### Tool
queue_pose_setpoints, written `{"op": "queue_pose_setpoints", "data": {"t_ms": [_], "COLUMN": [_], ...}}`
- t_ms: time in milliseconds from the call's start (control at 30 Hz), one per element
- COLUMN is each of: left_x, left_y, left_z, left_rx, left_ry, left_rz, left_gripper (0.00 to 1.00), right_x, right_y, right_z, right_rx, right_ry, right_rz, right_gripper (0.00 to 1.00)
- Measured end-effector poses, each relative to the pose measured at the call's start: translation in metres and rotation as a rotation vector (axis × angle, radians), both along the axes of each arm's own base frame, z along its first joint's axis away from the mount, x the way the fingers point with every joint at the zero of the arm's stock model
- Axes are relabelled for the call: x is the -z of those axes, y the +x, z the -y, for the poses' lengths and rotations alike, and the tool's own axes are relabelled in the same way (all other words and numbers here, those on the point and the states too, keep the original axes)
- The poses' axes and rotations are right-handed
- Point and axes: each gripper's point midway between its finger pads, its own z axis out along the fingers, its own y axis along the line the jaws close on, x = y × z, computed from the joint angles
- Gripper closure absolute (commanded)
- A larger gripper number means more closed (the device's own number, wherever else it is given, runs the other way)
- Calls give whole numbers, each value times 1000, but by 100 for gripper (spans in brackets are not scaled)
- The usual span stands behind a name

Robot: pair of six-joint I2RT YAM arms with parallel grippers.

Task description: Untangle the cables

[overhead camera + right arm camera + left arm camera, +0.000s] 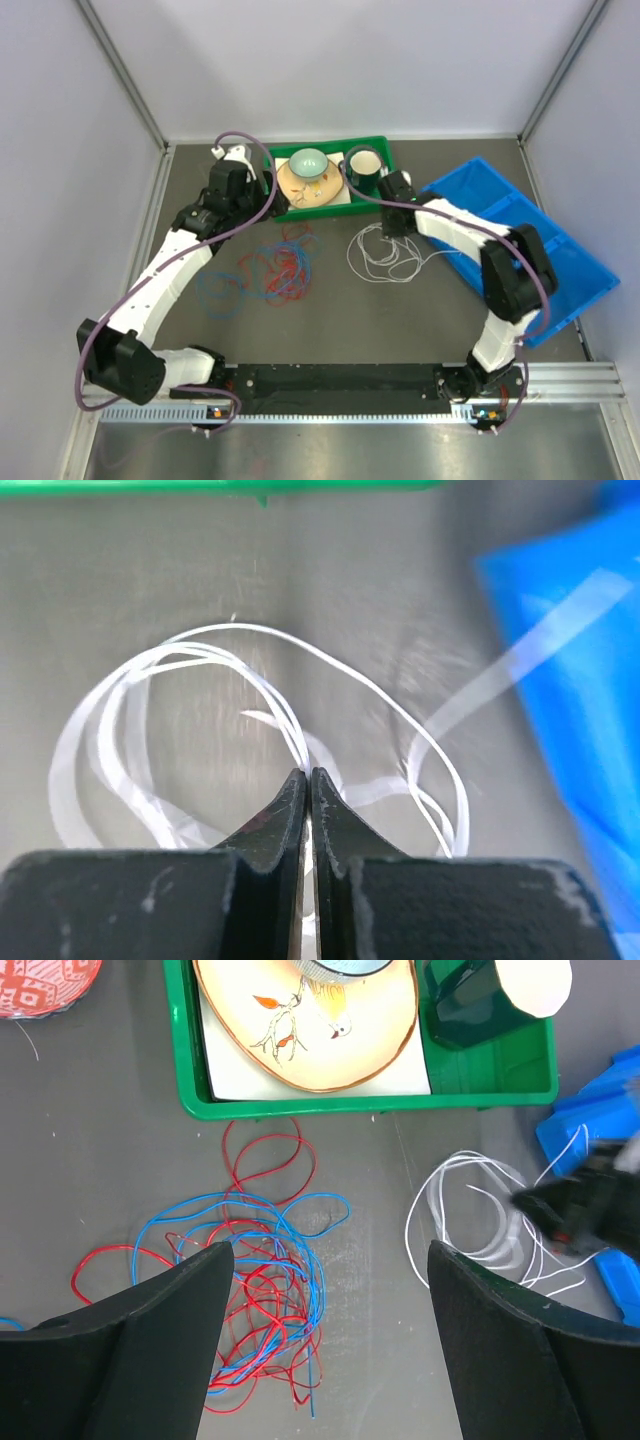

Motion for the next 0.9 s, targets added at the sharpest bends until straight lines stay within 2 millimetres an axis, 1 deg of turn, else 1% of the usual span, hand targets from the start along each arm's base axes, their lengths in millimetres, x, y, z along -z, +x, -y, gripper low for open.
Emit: {"op": "queue_pose_setpoints", "data": {"t_ms": [67, 200, 233, 333, 433, 500, 633, 700, 800, 867, 900], "left_x": [-2, -4, -4, -5, -6, -6, -7, -7, -7, -6, -6], "left_y": [-1, -1, -1, -1, -1, 0, 0, -1, -1, -1, -1], "left_z": [0, -1, -1, -1, -1, -1, -1, 0, 0, 0, 0], "left_rx": [1, 3, 3, 3, 4, 3, 6, 7, 8, 9, 9], "left_ry": [0, 3, 4, 5, 4, 3, 1, 1, 0, -1, -1], "left_rz": [4, 12, 13, 15, 19, 20, 20, 20, 19, 18, 18], "left_gripper": [17, 17, 17, 17, 17, 17, 17, 17, 17, 17, 17], "right_x": [-32, -111, -127, -159, -181, -199, -238, -251, -256, -253, -246], "right_y": [-4, -3, -4, -8, -12, -12, -10, -12, -17, -21, -24], "right_z": [6, 18, 23, 40, 66, 84, 113, 126, 136, 132, 128], "right_rx": [9, 46, 58, 94, 147, 183, 248, 276, 295, 275, 256], "right_ry": [23, 94, 107, 126, 116, 105, 87, 85, 85, 102, 117], "right_rz": [65, 256, 295, 369, 409, 440, 522, 554, 564, 552, 534], "right_gripper": [100, 100, 100, 100, 100, 100, 100, 100, 100, 100, 100]}}
